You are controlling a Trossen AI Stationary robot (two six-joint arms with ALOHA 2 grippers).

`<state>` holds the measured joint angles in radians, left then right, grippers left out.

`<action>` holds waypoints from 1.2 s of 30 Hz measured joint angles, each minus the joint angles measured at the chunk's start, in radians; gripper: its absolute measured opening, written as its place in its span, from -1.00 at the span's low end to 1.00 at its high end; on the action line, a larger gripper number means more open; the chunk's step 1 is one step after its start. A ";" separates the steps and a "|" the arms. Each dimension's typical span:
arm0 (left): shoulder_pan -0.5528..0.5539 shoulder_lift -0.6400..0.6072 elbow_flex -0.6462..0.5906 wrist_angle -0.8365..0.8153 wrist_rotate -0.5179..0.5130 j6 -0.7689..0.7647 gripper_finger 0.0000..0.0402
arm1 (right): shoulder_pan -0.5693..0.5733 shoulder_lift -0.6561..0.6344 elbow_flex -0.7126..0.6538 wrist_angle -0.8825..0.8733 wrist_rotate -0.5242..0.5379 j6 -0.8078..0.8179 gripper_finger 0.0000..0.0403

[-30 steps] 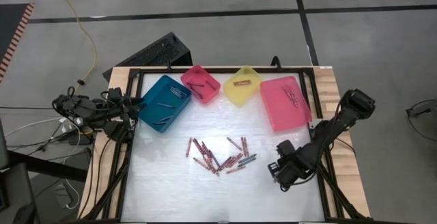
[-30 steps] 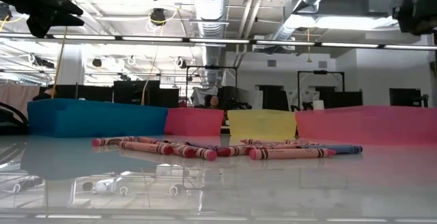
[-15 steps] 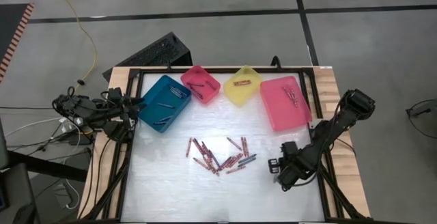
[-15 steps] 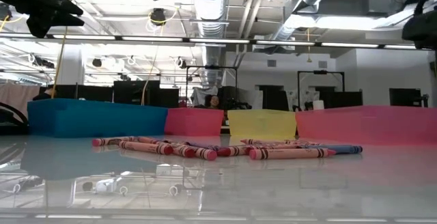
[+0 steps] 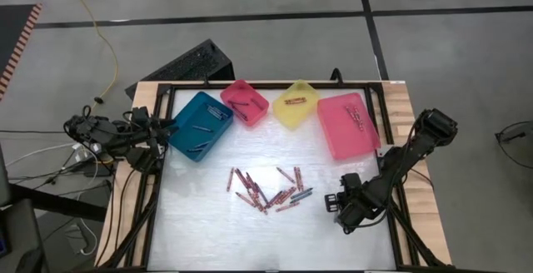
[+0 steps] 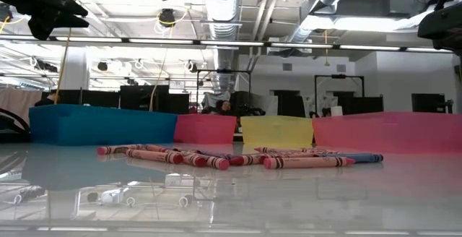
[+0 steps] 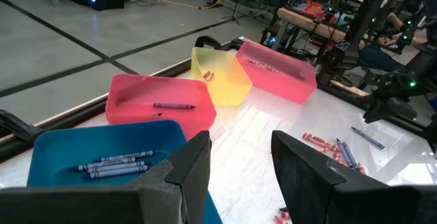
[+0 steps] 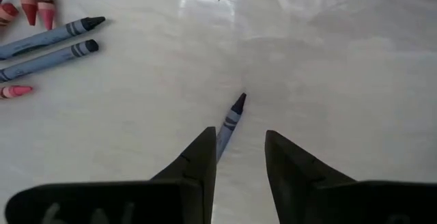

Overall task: Sort crayons
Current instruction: Put the blue crayon into the blue bin

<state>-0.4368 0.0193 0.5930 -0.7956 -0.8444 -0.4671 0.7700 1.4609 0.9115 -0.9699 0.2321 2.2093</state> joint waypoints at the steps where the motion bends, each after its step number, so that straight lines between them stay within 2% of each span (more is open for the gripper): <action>1: 0.000 0.000 0.000 0.000 0.000 0.000 -0.28 | 0.000 0.000 0.000 -0.001 0.000 0.001 -0.40; 8: 0.000 0.000 0.000 0.000 0.000 0.000 -0.28 | 0.000 0.009 0.001 0.001 0.005 0.008 -0.40; 18: 0.000 0.000 0.000 0.000 0.000 0.000 -0.28 | -0.001 0.127 0.001 0.062 -0.023 0.019 -0.40; 27: 0.000 0.000 0.000 0.000 0.000 0.000 -0.28 | -0.013 0.179 0.004 0.107 -0.054 0.018 -0.41; 31: 0.000 0.000 0.000 -0.001 0.000 0.000 -0.28 | -0.014 0.180 0.004 0.123 -0.065 0.018 -0.52; 36: 0.000 0.000 0.000 0.000 0.000 0.000 -0.28 | -0.014 0.179 0.003 0.125 -0.066 0.018 -0.79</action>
<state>-0.4366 0.0196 0.5930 -0.7959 -0.8448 -0.4671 0.7563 1.6402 0.9150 -0.8448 0.1661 2.2269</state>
